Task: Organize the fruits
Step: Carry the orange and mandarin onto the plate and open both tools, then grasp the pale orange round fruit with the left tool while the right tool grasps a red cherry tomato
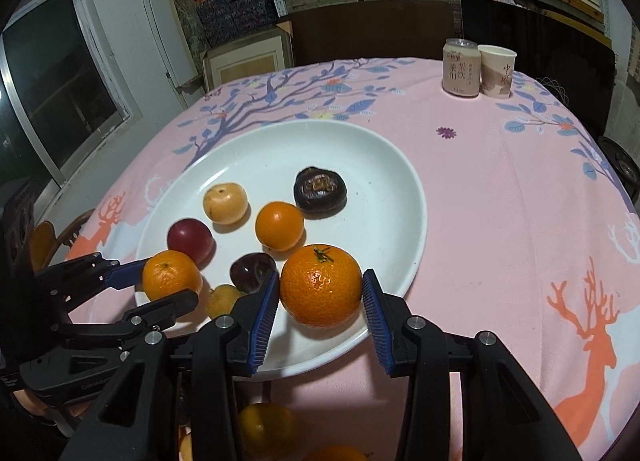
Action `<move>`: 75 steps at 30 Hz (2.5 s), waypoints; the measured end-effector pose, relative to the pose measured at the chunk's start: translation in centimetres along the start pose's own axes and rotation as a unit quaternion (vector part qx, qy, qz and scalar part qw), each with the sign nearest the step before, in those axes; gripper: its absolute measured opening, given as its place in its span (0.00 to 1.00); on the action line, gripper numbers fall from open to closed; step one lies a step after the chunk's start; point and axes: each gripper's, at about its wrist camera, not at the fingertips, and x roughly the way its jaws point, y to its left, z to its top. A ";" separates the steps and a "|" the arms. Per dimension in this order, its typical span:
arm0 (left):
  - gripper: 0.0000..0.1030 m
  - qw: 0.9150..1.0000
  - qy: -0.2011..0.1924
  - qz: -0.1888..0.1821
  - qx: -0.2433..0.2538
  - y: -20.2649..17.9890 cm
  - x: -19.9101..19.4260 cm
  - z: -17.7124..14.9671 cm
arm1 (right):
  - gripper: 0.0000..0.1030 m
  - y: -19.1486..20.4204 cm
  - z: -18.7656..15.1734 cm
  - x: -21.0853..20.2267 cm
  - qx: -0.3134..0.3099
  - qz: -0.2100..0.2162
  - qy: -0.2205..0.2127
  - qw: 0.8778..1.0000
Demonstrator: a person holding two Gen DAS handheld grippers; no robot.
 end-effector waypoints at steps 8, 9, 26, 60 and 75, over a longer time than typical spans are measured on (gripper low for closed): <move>0.62 1.000 0.003 0.004 -0.015 0.5 -0.3 0.1 | 0.55 0.8 -0.4 -1.7 -0.017 -0.005 -0.035 0.999; 0.67 1.000 0.001 0.003 -0.020 0.7 -0.6 0.1 | 0.55 0.7 -0.4 -2.1 -0.014 -0.004 -0.041 0.999; 0.80 0.999 -0.044 0.007 0.007 1.0 -12.3 -9.5 | 0.55 -2.8 -9.0 -10.1 0.094 0.064 -0.067 0.991; 0.42 0.998 -0.067 -0.010 0.015 -1.8 -10.0 -14.1 | 0.36 -1.4 -11.9 -6.8 -0.017 -0.047 0.002 0.999; 0.42 0.997 -0.071 -0.018 -0.011 -1.0 -10.2 -13.9 | 0.27 -2.5 -12.2 -8.4 0.029 -0.020 -0.024 0.999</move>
